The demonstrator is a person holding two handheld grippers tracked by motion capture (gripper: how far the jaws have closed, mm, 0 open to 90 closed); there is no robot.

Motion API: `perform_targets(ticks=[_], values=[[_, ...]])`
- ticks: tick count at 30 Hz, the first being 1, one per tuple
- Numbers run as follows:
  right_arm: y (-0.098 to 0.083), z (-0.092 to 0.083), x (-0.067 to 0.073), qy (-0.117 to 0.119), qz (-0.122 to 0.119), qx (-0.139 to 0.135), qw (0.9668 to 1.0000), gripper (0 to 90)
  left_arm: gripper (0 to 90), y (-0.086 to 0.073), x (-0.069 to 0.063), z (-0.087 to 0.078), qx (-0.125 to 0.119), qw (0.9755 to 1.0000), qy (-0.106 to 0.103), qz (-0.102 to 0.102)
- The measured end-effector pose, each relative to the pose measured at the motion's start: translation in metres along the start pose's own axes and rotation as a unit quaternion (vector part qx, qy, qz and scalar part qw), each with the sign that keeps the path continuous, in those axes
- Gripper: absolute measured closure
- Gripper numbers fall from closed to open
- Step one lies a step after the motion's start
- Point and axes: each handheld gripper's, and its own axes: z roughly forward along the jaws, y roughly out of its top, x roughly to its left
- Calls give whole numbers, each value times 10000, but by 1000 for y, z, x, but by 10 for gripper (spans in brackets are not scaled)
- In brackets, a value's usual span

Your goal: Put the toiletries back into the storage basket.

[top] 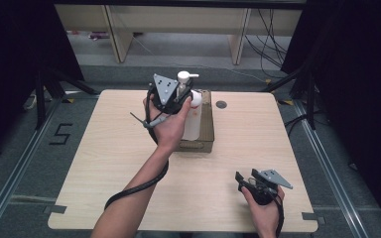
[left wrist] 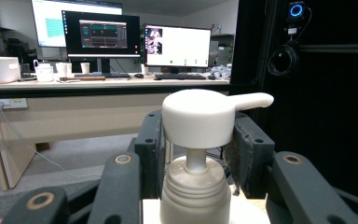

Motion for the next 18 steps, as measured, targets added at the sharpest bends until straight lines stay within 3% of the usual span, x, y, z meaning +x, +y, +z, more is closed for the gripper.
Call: perform_targets(ticks=[1, 2, 3, 12, 13, 14, 15, 18], values=[[0, -1, -1, -49, -91, 0, 9999, 336, 595, -1, 0, 1, 11, 10000, 7, 8], [0, 0, 0, 6, 1, 1, 10000, 335, 595, -1, 0, 1, 11, 10000, 7, 8], [0, -1, -1, -48, -92, 4, 9999, 336, 595, -1, 0, 1, 13, 10000, 14, 3], [0, 0, -2, -37, -150, -35, 9999, 335, 595, -4, 0, 4, 52, 9999, 61, 60], [0, -1, -1, -41, -116, 9, 9999, 335, 595, -5, 0, 5, 50, 10000, 72, 42], [0, -1, 3, -1, 131, 49, 9999, 335, 595, -5, 0, 6, 57, 9999, 80, 56], [0, -1, -1, -30, -108, 8, 9999, 335, 595, -5, 0, 6, 50, 9999, 85, 50], [0, 0, -1, -31, -103, 10, 9999, 334, 595, -6, 1, 7, 71, 9999, 88, 67]])
